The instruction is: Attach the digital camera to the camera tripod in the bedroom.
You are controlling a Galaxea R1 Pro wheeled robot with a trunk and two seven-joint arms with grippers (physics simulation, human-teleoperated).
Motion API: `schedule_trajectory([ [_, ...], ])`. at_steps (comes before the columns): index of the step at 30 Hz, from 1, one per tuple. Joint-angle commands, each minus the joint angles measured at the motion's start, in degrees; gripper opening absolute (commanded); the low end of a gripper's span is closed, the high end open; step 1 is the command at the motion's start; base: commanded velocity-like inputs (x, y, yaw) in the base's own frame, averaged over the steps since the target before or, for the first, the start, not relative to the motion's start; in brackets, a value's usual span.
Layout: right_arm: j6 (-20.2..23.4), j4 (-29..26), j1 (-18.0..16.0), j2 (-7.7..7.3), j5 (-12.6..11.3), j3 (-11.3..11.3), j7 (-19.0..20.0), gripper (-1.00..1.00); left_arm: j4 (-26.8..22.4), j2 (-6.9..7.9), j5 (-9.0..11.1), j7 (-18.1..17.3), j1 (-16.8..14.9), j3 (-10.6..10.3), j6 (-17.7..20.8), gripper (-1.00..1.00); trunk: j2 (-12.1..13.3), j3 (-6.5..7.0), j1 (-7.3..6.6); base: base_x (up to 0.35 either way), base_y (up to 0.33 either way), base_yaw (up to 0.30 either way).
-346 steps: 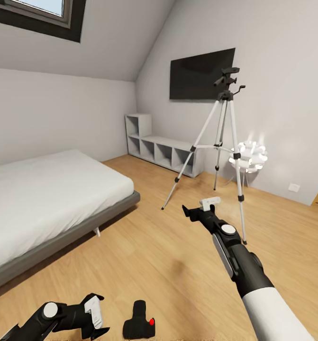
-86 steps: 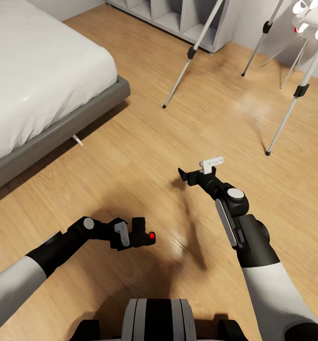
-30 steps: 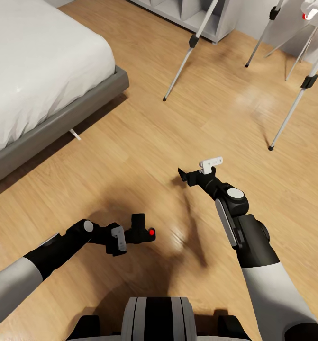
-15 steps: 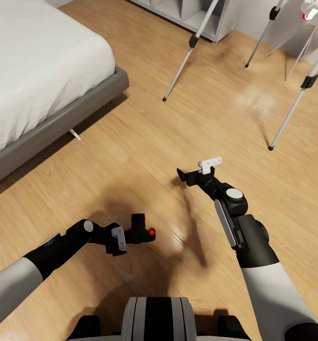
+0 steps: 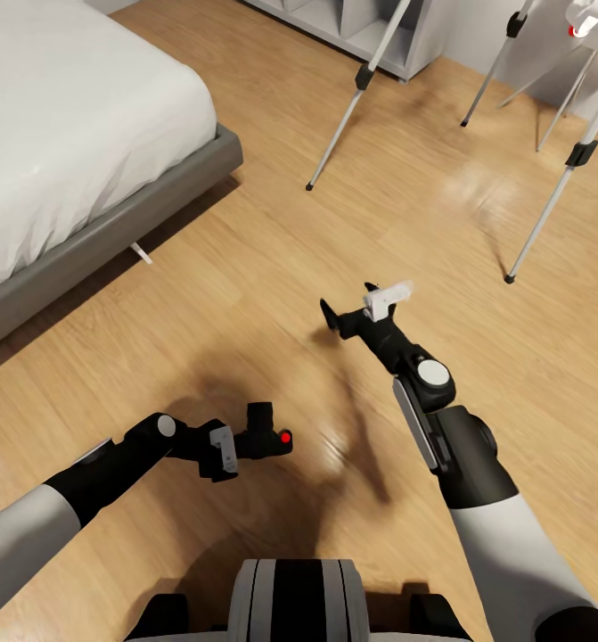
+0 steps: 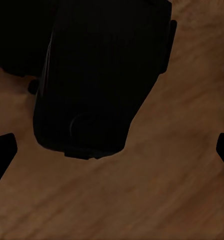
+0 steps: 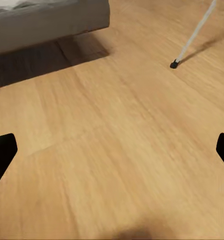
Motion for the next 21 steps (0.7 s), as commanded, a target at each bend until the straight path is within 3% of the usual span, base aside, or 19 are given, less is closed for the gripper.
schedule_trajectory([
  [1, -1.9, -0.1, 0.0, 0.04, 0.0, 0.1, -0.2, 1.00, -0.1, 0.04, -0.2, -0.1, 0.0, -0.1, 0.4, 1.00, 0.0, -0.03, -0.01, 0.000, 0.000, 0.000],
  [2, -9.4, -0.1, 0.0, 0.02, 0.0, 0.4, -2.2, 1.00, -0.1, 0.04, -0.2, -0.1, 0.0, -0.1, 0.4, 1.00, 0.0, -0.03, -0.01, 0.000, 0.000, 0.000],
  [7, -17.1, -0.1, 0.1, 0.01, 0.0, 0.7, -4.0, 1.00, -0.1, 0.04, -0.2, -0.1, 0.0, -0.1, 0.4, 1.00, 0.0, -0.03, -0.01, 0.000, 0.000, 0.000],
  [15, -20.9, -0.1, 0.3, 0.01, -0.2, 0.8, -4.3, 1.00, -0.1, 0.04, -0.2, -0.1, 0.0, -0.1, 0.4, 1.00, 0.0, -0.03, -0.01, 0.000, 0.000, 0.000],
  [16, -22.8, -0.1, 0.6, 0.01, -0.2, 0.8, -4.3, 1.00, -0.1, 0.04, -0.2, -0.1, 0.0, -0.1, 0.4, 1.00, 0.0, -0.03, -0.01, 0.000, 0.000, 0.000],
  [21, -23.9, 0.2, 0.7, 0.01, -0.2, 0.8, -4.4, 1.00, -0.1, 0.04, -0.2, -0.1, 0.0, -0.1, 0.4, 1.00, 0.0, -0.48, 0.04, 0.000, 0.000, 0.000],
])
